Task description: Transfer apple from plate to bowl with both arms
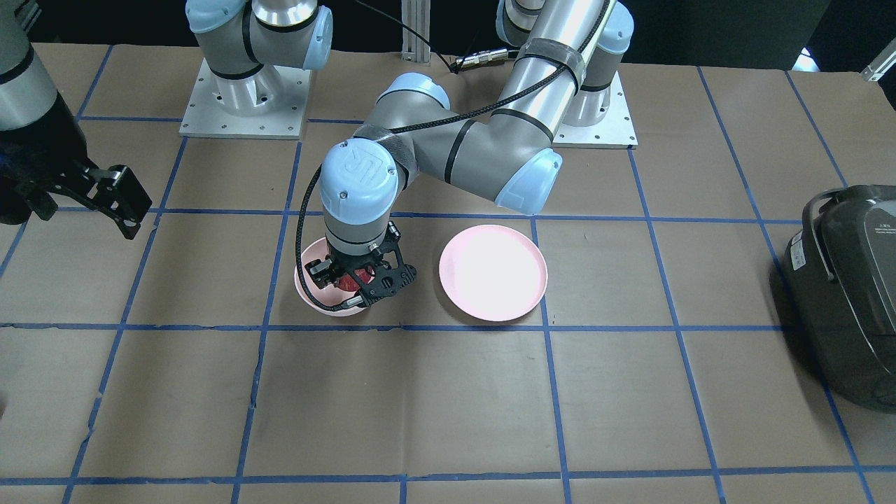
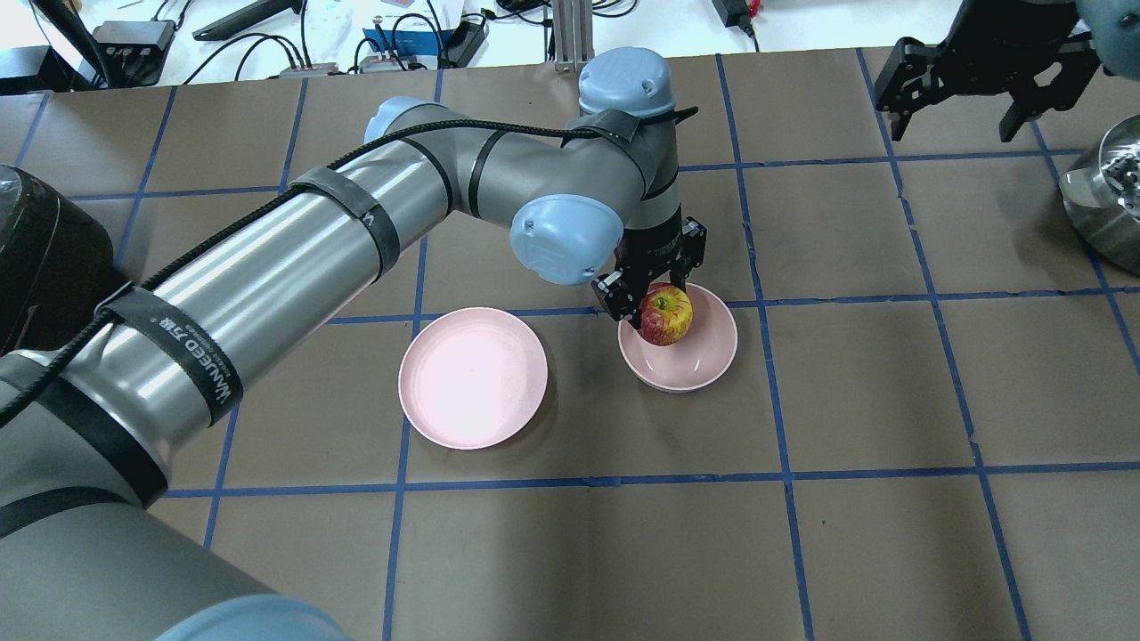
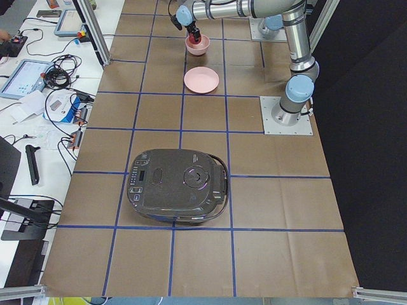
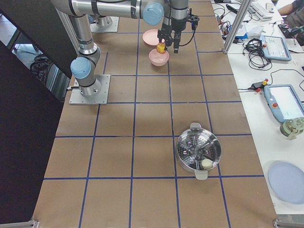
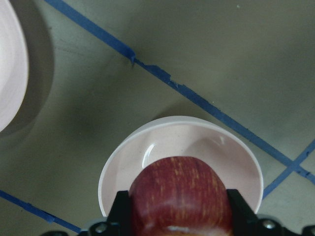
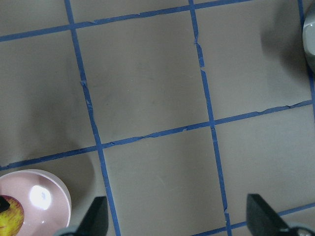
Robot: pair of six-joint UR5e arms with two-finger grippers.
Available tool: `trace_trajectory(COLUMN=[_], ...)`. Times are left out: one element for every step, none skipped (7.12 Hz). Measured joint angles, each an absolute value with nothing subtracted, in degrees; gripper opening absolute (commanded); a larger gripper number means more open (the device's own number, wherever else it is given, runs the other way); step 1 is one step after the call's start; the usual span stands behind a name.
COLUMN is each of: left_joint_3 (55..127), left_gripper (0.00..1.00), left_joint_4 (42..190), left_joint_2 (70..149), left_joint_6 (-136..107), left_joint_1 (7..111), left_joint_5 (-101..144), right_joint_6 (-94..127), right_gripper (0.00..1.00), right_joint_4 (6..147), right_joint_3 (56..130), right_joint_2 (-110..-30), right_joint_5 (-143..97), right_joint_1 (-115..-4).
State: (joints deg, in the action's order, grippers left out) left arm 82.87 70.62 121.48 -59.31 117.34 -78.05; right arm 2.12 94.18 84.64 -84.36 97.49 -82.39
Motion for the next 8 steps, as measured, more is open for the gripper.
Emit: trace_trajectory(left_joint_3=[84.98,86.36,86.98,87.24,87.32,87.47,87.64,87.49], left_gripper=[0.4,0.99,1.0,1.0,1.0,1.0,1.0,1.0], left_joint_4=[66.69,64.03,63.03,62.76,62.87,63.69,66.4,70.95], left_joint_2=[122.02,122.28,122.38,122.25,121.62,119.92,116.93,113.39], left_joint_6=[-58.3,-57.85,-57.78,-57.9,-57.81,-57.29,-55.0,-50.5], left_joint_1=[117.93,118.47,118.84,119.1,119.21,119.1,118.52,117.15], left_joint_5=[-77.03,-76.55,-76.47,-76.55,-76.68,-76.86,-77.79,-80.16], right_joint_6=[2.05,2.05,2.17,2.45,2.72,2.88,3.1,3.51], right_gripper=[1.0,1.0,1.0,1.0,1.0,1.0,1.0,1.0], right_joint_4=[94.15,94.18,94.19,94.14,94.12,94.17,94.27,94.4], right_joint_3=[85.02,85.49,85.75,86.01,86.29,86.39,86.39,86.38], right_joint_2=[-84.39,-84.43,-84.45,-84.49,-84.55,-84.7,-85.05,-85.4], right_joint_5=[97.61,97.46,97.02,96.0,94.88,94.34,93.66,92.73], right_joint_1=[-82.4,-82.45,-82.56,-82.67,-82.74,-82.84,-83.03,-83.44])
